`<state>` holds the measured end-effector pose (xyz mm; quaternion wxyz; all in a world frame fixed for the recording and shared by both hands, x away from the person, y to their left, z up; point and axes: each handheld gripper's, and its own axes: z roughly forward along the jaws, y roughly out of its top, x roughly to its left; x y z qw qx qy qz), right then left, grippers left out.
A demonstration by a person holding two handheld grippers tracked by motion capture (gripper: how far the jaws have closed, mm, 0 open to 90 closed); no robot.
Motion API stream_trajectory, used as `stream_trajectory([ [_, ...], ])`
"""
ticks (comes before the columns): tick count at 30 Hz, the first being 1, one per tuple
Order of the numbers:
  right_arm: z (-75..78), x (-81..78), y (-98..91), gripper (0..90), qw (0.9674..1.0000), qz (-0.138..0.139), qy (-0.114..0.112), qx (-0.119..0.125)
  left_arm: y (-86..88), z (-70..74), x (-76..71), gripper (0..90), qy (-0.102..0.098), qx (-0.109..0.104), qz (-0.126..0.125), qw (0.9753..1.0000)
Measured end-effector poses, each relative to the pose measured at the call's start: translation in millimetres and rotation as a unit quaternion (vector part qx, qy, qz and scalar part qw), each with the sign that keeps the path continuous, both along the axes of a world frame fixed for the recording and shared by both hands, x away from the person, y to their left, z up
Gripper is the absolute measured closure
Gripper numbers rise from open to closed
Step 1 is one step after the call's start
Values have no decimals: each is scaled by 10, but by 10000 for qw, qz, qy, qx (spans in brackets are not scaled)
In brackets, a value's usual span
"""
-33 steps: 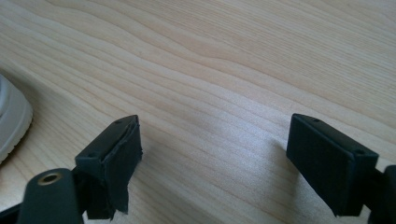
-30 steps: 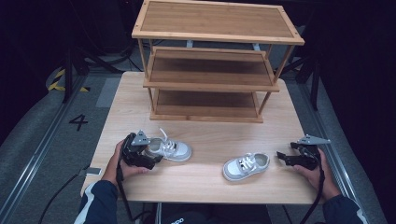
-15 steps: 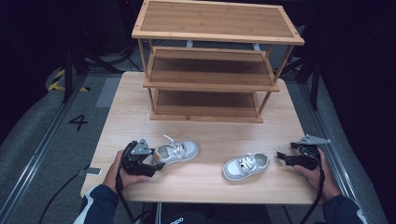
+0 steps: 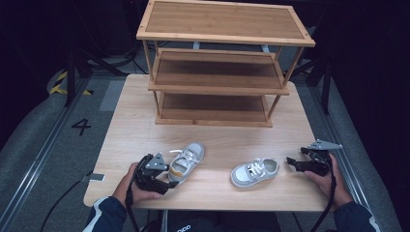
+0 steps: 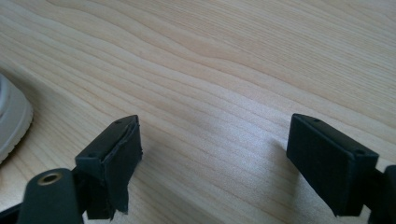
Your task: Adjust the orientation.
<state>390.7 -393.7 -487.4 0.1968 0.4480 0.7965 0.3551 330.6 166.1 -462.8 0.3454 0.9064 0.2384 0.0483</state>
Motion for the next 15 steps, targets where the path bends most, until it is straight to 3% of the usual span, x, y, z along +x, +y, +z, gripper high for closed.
stream_trajectory([
  [6, 0, -3, 0, 187, 10000, -9, -3, -2, -116, 82, -122, 375, -99, 217, -167, 9996],
  [12, 0, -2, -1, 187, 10000, -3, 0, -4, -85, 325, -170, 380, -415, -168, -128, 9989],
  [15, 0, -2, -1, 187, 10000, -6, -3, -3, -129, 406, -168, 375, -550, -188, -227, 9980],
])
